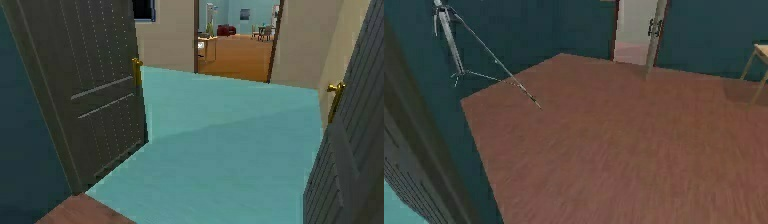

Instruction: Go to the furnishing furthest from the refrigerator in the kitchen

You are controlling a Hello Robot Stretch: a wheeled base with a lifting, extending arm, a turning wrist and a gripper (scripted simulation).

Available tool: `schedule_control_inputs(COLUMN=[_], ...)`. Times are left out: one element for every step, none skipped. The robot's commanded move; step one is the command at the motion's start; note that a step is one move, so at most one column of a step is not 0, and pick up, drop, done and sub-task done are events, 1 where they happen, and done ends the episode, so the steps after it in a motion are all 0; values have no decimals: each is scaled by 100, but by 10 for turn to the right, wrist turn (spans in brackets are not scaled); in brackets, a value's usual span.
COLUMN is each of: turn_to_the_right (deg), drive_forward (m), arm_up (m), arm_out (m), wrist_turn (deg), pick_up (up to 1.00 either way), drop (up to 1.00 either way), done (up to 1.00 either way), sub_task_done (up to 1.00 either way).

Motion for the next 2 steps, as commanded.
schedule_control_inputs(turn_to_the_right=[0, 90], drive_forward=[50, 0], arm_up=[0, 0], arm_out=[0, 0], wrist_turn=[0, 0], pick_up=[0, 0], drop=[0, 0], done=[0, 0], sub_task_done=[0, 0])
